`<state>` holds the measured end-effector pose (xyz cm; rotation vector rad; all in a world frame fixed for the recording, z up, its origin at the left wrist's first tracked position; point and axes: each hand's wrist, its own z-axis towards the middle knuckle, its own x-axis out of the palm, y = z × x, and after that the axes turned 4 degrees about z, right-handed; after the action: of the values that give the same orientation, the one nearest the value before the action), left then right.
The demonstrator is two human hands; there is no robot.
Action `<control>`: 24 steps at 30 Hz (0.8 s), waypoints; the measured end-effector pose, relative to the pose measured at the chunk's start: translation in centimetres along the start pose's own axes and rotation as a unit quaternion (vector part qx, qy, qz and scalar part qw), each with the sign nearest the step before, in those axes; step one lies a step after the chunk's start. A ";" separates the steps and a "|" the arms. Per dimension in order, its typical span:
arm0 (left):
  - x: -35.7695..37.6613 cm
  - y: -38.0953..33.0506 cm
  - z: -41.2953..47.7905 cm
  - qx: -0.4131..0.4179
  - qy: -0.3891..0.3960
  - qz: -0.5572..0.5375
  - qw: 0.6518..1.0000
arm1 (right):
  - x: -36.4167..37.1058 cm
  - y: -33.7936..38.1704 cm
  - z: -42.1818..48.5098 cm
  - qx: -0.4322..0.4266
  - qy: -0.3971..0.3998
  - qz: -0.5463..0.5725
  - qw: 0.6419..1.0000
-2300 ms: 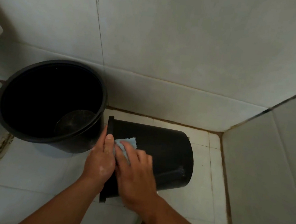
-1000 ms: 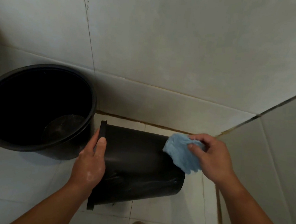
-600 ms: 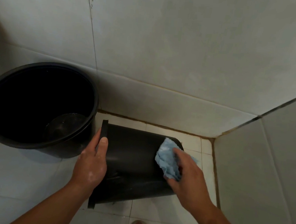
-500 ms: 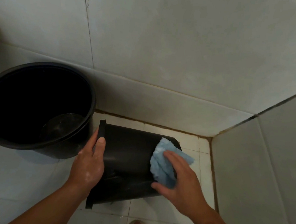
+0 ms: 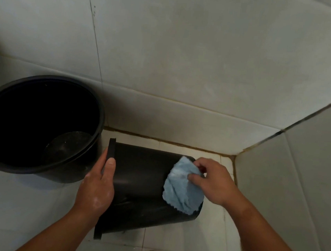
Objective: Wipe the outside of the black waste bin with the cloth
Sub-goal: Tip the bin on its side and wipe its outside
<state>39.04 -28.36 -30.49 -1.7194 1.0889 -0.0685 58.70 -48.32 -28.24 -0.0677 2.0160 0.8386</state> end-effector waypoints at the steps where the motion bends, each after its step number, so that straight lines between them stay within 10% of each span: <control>1: 0.0 0.1 0.1 0.000 -0.001 0.001 1.000 | -0.6 0.0 0.2 0.001 -0.011 0.038 0.999; 10: 0.1 0.0 0.3 -0.001 0.006 -0.006 1.000 | -5.1 0.8 -0.7 -0.086 -0.156 0.069 0.982; 16: 0.1 -0.3 -0.1 -0.002 0.000 -0.005 1.000 | 2.0 0.5 -1.5 0.063 -0.039 0.106 0.992; 24: 0.2 0.2 0.1 -0.005 0.007 -0.015 1.000 | 7.8 4.1 -1.5 0.044 -0.151 0.042 0.987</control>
<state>39.14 -28.44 -30.80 -1.7465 1.0749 -0.0949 51.66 -43.96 -31.54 0.1853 1.7767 0.7609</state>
